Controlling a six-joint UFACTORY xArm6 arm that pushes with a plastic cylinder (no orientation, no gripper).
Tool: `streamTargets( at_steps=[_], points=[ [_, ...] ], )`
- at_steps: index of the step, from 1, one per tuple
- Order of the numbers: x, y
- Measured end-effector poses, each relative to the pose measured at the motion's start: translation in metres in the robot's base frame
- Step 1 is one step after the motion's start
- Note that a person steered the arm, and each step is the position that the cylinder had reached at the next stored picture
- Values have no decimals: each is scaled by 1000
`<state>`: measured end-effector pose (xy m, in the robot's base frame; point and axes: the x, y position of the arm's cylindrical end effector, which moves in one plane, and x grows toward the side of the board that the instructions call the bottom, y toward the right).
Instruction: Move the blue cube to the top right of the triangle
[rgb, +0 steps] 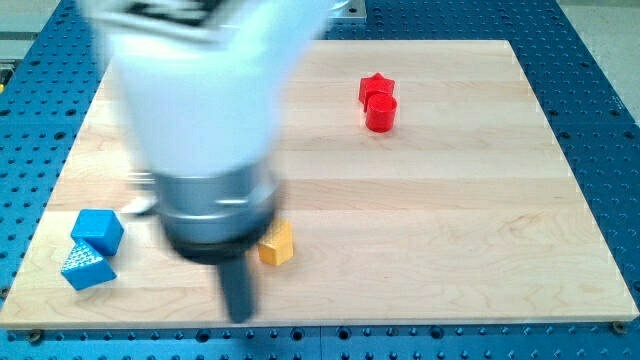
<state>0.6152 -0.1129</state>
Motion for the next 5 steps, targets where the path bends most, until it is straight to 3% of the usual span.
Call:
streamTargets(
  at_steps=[1,2,3,4,5],
  points=[
    [-1,-78],
    [-9,-116],
    [-45,-117],
    [-49,-156],
    [-81,-143]
  ],
)
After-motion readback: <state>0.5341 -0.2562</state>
